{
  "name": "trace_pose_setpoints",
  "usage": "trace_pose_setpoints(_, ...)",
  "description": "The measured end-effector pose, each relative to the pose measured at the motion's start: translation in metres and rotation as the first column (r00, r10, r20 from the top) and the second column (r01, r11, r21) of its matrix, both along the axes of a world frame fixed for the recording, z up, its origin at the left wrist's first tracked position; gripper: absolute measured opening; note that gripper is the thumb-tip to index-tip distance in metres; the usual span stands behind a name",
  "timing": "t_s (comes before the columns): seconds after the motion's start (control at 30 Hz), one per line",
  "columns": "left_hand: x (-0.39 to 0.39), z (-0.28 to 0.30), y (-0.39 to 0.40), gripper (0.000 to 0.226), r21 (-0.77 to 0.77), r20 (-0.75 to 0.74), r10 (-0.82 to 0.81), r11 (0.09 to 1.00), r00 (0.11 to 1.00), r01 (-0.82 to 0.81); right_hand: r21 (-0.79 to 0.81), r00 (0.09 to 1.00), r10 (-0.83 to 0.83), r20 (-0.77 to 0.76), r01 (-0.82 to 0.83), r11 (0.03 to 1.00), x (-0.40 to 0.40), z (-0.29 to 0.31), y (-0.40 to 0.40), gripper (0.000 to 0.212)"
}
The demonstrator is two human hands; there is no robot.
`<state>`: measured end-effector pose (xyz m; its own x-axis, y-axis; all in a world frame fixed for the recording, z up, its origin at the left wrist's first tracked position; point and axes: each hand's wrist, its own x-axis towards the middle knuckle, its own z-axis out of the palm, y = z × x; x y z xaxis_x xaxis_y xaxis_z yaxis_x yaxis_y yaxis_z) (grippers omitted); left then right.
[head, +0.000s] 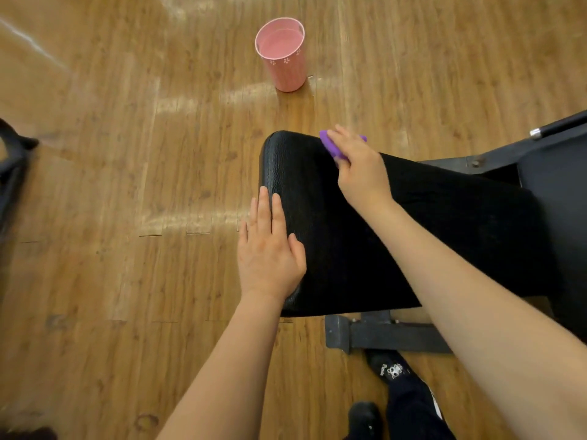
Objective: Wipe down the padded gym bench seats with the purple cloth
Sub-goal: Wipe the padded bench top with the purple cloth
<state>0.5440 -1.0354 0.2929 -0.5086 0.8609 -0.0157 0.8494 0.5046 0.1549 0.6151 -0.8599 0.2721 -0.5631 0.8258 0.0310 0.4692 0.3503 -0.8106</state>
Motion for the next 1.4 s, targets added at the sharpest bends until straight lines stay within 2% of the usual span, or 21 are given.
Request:
trace_pose_setpoints(0.07, 0.0, 0.0, 0.0, 0.065, -0.001, -0.004, -0.002, 1.0, 1.0, 0.002, -0.039, 0.998, 0.046, 0.031, -0.044, 0.998, -0.016, -0.004, 0.019, 0.046)
trace_pose_setpoints(0.17, 0.0, -0.001, 0.002, 0.066, -0.002, -0.013, 0.002, 1.0, 1.0, -0.002, -0.075, 0.996, 0.092, 0.018, -0.091, 0.993, -0.019, -0.007, 0.006, 0.046)
trace_pose_setpoints(0.3, -0.001, 0.0, 0.002, 0.065, -0.001, -0.016, -0.004, 1.0, 1.0, 0.004, 0.021, 0.988, 0.136, -0.073, -0.134, 0.991, 0.014, -0.01, -0.057, 0.044)
trace_pose_setpoints(0.4, 0.0, 0.0, 0.0, 0.065, 0.0, -0.034, -0.003, 1.0, 0.999, 0.003, 0.058, 0.977, 0.208, -0.056, -0.204, 0.977, 0.055, -0.017, -0.11, 0.042)
trace_pose_setpoints(0.5, 0.001, 0.0, 0.0, 0.065, -0.001, -0.059, 0.005, 1.0, 0.998, -0.005, 0.074, 0.966, 0.245, -0.085, -0.24, 0.968, 0.071, -0.021, -0.119, 0.043)
trace_pose_setpoints(0.6, 0.001, -0.002, 0.0, 0.066, -0.004, -0.064, 0.011, 1.0, 0.998, -0.011, 0.087, 0.982, 0.149, -0.115, -0.139, 0.986, 0.056, -0.018, -0.08, 0.043)
trace_pose_setpoints(0.73, 0.0, -0.004, -0.001, 0.066, -0.01, -0.08, 0.015, 1.0, 0.997, -0.016, -0.013, 0.998, -0.021, -0.055, 0.02, 1.0, 0.022, -0.01, 0.0, 0.046)
trace_pose_setpoints(0.87, -0.001, -0.004, -0.001, 0.066, -0.011, -0.072, 0.008, 1.0, 0.997, -0.009, -0.169, 0.998, 0.016, 0.056, -0.007, 0.986, -0.001, -0.018, 0.032, 0.044)
trace_pose_setpoints(1.03, -0.001, -0.004, 0.0, 0.067, 0.002, -0.06, 0.007, 1.0, 0.998, -0.007, -0.128, 0.999, -0.028, 0.024, 0.031, 0.991, 0.01, -0.022, 0.002, 0.046)
trace_pose_setpoints(1.2, -0.001, -0.005, -0.002, 0.067, 0.021, -0.034, -0.005, 1.0, 0.999, 0.005, -0.048, 1.0, 0.009, -0.022, -0.01, 0.999, 0.056, -0.035, -0.075, 0.051)
trace_pose_setpoints(1.3, -0.002, -0.006, -0.002, 0.066, 0.04, -0.019, -0.013, 0.999, 1.0, 0.014, -0.072, 0.999, 0.049, -0.022, -0.05, 0.996, 0.08, -0.038, -0.104, 0.058)
trace_pose_setpoints(1.4, -0.002, -0.006, -0.001, 0.066, 0.049, -0.009, -0.017, 0.999, 1.0, 0.017, -0.101, 0.998, 0.037, -0.044, -0.042, 0.994, 0.083, -0.037, -0.099, 0.057)
